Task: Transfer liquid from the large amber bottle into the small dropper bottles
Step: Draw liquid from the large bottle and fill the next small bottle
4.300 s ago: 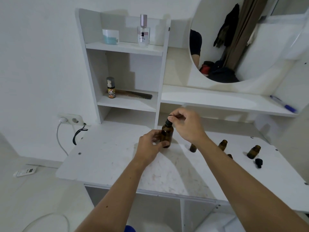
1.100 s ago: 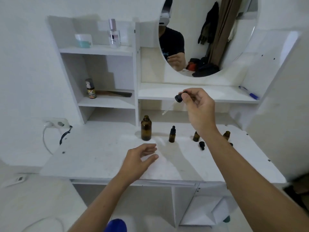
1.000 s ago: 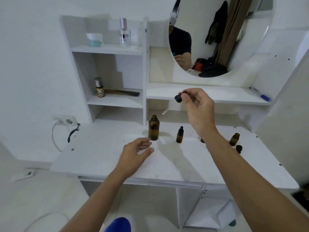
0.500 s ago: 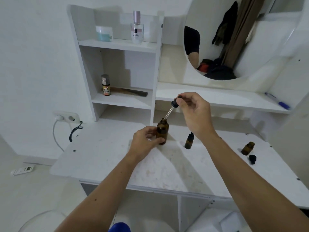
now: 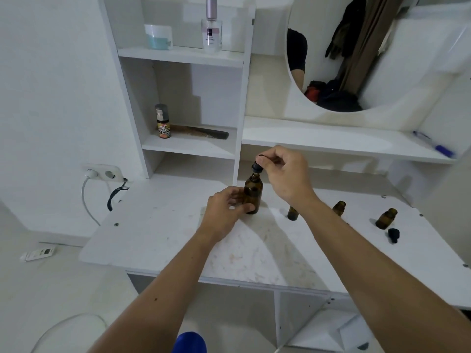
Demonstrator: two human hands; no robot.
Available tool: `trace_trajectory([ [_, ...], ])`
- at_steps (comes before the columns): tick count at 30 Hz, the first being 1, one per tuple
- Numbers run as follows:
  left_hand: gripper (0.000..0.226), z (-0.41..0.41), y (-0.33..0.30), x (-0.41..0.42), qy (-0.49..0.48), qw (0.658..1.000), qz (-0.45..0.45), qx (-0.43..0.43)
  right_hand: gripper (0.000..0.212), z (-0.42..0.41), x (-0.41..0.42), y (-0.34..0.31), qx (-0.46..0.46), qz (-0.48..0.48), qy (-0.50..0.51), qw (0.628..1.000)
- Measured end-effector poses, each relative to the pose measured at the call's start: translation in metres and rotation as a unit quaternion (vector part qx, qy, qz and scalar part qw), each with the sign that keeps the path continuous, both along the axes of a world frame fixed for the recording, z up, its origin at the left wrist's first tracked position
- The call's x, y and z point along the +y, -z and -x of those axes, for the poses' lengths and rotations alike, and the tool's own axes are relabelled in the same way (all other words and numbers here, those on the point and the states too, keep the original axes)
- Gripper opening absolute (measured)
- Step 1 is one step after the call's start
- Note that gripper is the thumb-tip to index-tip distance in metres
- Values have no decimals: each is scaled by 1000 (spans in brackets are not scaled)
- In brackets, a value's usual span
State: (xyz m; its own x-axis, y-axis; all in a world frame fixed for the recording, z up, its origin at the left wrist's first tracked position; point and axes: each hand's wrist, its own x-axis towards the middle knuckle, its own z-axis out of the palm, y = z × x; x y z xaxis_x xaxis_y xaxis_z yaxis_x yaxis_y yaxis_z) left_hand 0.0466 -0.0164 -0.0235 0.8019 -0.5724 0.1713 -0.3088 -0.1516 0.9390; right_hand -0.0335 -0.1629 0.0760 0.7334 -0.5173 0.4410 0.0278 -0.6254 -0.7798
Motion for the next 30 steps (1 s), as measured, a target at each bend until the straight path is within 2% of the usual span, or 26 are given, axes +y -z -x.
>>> trace_trajectory([
  [10, 48, 0, 0, 0, 5, 1000, -16, -3, 6, 4, 2, 1, 4, 11, 7, 1000],
  [18, 47, 2, 0, 0, 6, 1000, -18, -9, 14, 10, 8, -2, 15, -3, -22, 1000],
  [30, 48, 12, 1, 3, -26, 994, -64, -90, 16, 36, 1, -41, -108, -37, 18, 993],
])
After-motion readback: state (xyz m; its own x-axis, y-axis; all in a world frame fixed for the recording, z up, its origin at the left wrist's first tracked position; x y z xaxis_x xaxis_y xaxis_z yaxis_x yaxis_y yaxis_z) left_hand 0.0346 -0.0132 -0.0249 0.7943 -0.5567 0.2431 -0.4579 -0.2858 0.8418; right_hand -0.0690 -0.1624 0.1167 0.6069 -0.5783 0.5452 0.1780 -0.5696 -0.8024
